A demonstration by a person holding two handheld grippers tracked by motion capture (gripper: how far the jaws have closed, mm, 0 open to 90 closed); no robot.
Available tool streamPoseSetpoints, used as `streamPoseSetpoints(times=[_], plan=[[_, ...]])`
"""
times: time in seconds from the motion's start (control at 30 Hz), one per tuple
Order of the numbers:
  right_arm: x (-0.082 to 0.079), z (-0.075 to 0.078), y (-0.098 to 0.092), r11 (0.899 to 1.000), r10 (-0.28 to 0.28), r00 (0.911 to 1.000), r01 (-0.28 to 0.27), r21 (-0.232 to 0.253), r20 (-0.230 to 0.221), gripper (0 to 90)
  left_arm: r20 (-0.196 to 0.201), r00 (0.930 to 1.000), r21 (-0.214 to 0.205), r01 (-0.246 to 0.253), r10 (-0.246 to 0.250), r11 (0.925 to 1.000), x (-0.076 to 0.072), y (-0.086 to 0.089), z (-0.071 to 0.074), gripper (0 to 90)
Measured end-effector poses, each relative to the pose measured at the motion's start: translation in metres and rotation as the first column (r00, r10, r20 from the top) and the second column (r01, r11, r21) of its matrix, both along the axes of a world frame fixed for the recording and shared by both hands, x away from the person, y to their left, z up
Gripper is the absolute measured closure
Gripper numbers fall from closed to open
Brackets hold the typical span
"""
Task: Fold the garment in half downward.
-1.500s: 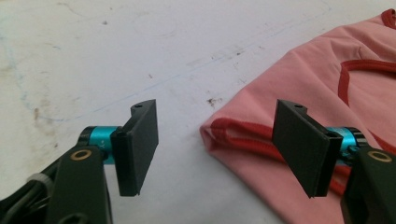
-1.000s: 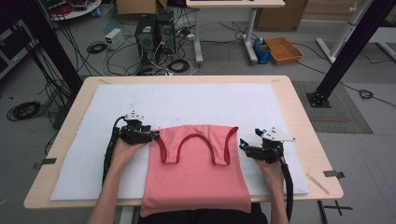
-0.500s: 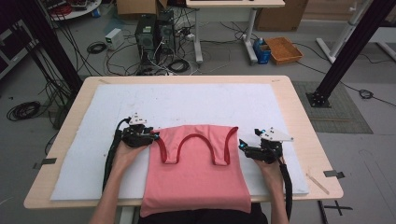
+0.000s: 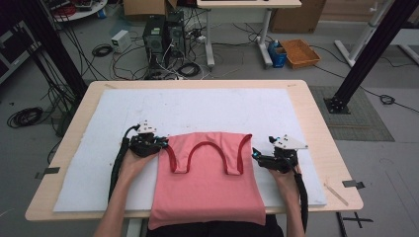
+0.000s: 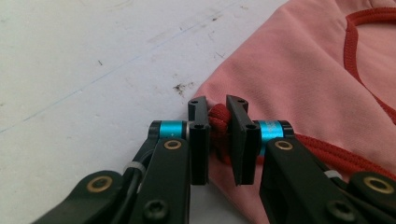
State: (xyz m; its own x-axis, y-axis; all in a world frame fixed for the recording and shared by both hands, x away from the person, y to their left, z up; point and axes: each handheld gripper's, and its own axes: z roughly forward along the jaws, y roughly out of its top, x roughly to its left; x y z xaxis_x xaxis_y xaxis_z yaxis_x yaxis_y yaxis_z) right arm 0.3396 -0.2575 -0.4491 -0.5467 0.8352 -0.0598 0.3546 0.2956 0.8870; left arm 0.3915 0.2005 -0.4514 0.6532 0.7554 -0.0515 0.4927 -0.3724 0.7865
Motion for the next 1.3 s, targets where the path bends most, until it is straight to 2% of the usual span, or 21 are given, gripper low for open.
streamPoseSetpoints(times=[0.17,0.37,0.47,0.53,0.6,0.73,0.87,0.93,1.03,1.2,1.3], plan=[[0.001,0.000,0.004,0.999,0.004,1.0000,-0.004,-0.037,0.003,22.1,-0.008,1.0000,-0.010,-0.001,0.000,1.0000,0.001,0.001,0.000,80.4],[0.004,0.000,0.007,0.997,0.003,0.9994,-0.006,-0.075,-0.035,25.4,-0.010,0.9999,-0.016,-0.004,0.004,0.9999,0.002,0.001,0.000,80.4],[0.011,0.005,0.007,1.000,0.025,0.9973,-0.026,-0.014,-0.070,25.5,-0.016,0.9999,-0.024,-0.004,0.003,0.9997,0.002,0.002,-0.001,80.4],[0.017,0.013,0.010,1.000,0.021,0.9971,-0.021,-0.001,-0.072,25.8,-0.016,0.9999,-0.022,-0.005,0.005,0.9997,0.002,0.002,0.000,80.4],[0.028,0.020,0.012,1.000,0.020,0.9952,-0.019,0.013,-0.095,26.3,-0.016,0.9999,-0.022,-0.005,0.005,0.9998,0.002,0.002,0.000,80.4],[0.054,0.025,0.017,1.000,0.015,0.9852,-0.011,0.025,-0.171,28.1,-0.016,0.9999,-0.021,-0.005,0.005,0.9998,0.002,0.002,0.000,80.4],[0.073,0.019,0.025,1.000,0.020,0.9709,-0.016,0.021,-0.239,32.4,-0.014,0.9999,-0.021,-0.006,0.006,0.9998,0.002,0.001,-0.001,80.4],[0.079,0.013,0.028,1.000,0.006,0.9607,-0.007,-0.002,-0.277,33.6,-0.014,0.9999,-0.020,-0.005,0.005,0.9998,0.002,0.001,0.000,80.4],[0.082,0.007,0.029,1.000,0.016,0.9524,-0.016,0.000,-0.305,34.2,-0.014,0.9999,-0.021,-0.007,0.006,0.9998,0.002,0.001,-0.001,80.4],[0.082,0.001,0.033,0.998,0.015,0.9492,-0.031,-0.045,-0.314,34.5,-0.011,0.9999,-0.018,-0.006,0.006,0.9998,0.001,0.001,-0.001,80.4],[0.080,-0.002,0.032,0.999,0.015,0.9558,-0.024,-0.027,-0.294,35.0,-0.010,0.9999,-0.017,-0.004,0.004,0.9999,0.002,0.001,-0.001,80.4]])
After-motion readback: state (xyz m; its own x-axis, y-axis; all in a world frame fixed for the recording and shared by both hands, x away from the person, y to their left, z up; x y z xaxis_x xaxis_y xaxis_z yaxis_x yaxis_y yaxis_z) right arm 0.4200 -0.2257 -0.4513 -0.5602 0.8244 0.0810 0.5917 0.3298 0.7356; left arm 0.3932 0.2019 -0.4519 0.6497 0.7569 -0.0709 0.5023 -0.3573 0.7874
